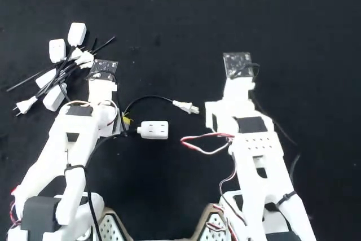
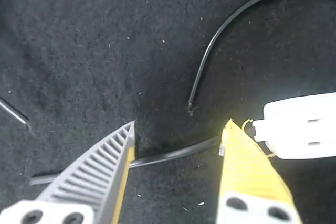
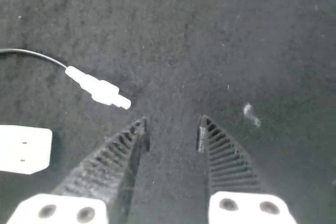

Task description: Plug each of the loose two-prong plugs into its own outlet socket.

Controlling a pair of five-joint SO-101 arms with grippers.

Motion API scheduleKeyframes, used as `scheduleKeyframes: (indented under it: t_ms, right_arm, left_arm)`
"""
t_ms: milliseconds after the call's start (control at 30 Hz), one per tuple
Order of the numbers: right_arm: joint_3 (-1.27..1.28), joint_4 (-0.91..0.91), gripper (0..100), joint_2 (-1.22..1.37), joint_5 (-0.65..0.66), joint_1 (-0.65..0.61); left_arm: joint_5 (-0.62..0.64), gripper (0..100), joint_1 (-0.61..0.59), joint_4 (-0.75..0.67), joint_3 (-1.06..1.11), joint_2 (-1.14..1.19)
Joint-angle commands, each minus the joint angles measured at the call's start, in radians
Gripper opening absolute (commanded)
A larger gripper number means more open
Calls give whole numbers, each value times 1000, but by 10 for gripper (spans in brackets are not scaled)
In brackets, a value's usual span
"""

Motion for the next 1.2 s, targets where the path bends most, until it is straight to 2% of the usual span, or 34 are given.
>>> scheduleKeyframes:
  t_ms: [0, 200, 400, 500, 733, 867, 1067, 1133, 1167]
  right_arm:
    - [-119, -32, 145, 18, 183, 8]
    - [-219, -57, 148, 275, 302, -114]
    - [-421, -29, 149, 572, 410, -109]
    - [-458, 29, 153, 596, 427, -127]
    - [-450, 77, 266, 535, 427, -181]
    - [-441, 64, 265, 545, 428, -222]
    - [-418, -80, 263, 667, 428, -253]
    - [-433, -87, 219, 708, 430, -232]
    - [-441, -89, 164, 725, 430, -222]
  left_arm:
    - [9, 263, 15, 5, -5, -32]
    - [6, 263, 15, -2, -4, -25]
    - [5, 263, 13, 3, -2, -25]
    - [3, 263, 13, 0, -2, -23]
    - [3, 263, 7, 3, -2, -23]
    - [3, 263, 13, 3, -2, -23]
    - [3, 263, 5, 3, -2, -23]
    - [3, 263, 5, 3, -2, -23]
    - [3, 263, 5, 3, -2, -23]
